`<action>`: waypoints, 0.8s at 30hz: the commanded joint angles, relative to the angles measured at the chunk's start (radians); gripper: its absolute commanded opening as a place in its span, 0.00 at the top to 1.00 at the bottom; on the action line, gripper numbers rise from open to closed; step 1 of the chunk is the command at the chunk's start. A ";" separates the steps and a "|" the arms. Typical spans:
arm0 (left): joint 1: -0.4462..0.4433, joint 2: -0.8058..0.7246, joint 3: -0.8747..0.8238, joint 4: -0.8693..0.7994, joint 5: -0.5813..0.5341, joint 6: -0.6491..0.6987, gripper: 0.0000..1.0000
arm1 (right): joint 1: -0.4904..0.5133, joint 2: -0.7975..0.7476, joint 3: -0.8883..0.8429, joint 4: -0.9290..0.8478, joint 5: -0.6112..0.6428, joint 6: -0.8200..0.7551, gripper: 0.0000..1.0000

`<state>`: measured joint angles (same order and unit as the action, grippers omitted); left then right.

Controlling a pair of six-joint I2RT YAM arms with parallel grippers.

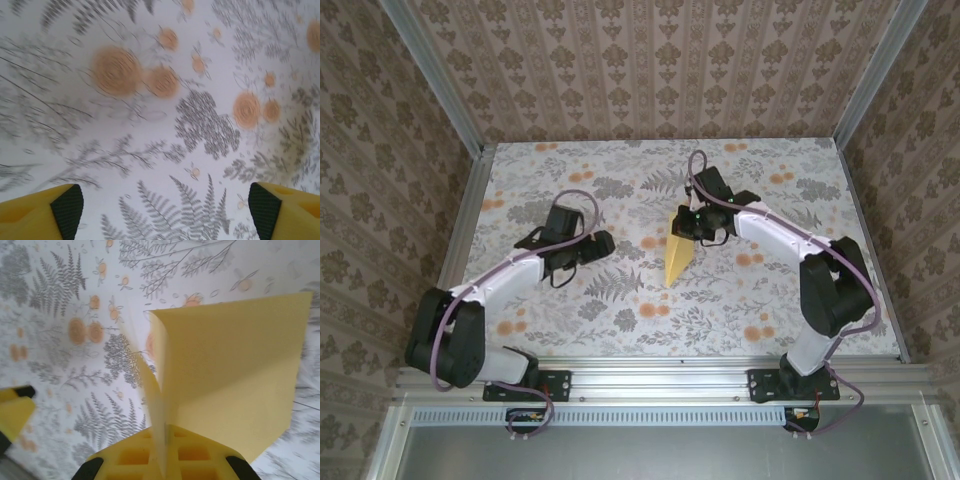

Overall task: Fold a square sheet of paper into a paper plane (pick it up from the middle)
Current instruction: Turn over the paper at the center of the table.

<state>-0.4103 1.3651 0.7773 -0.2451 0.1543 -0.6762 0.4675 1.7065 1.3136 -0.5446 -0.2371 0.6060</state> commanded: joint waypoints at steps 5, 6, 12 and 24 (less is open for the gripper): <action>0.099 -0.035 0.005 -0.084 0.002 0.069 0.00 | 0.149 0.142 0.278 -0.527 0.536 -0.099 0.93; 0.107 -0.039 0.002 -0.085 0.004 0.067 0.00 | 0.170 0.182 0.326 -0.572 0.605 -0.080 0.93; 0.132 -0.084 -0.014 -0.107 -0.003 0.053 0.00 | 0.261 0.435 0.581 -0.782 0.823 0.059 0.93; 0.190 -0.228 -0.048 -0.220 -0.054 0.021 0.00 | 0.368 0.768 0.855 -0.889 0.838 0.185 0.89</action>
<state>-0.2325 1.1980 0.7525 -0.4026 0.1246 -0.6357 0.8207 2.4111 2.0995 -1.3251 0.5468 0.7193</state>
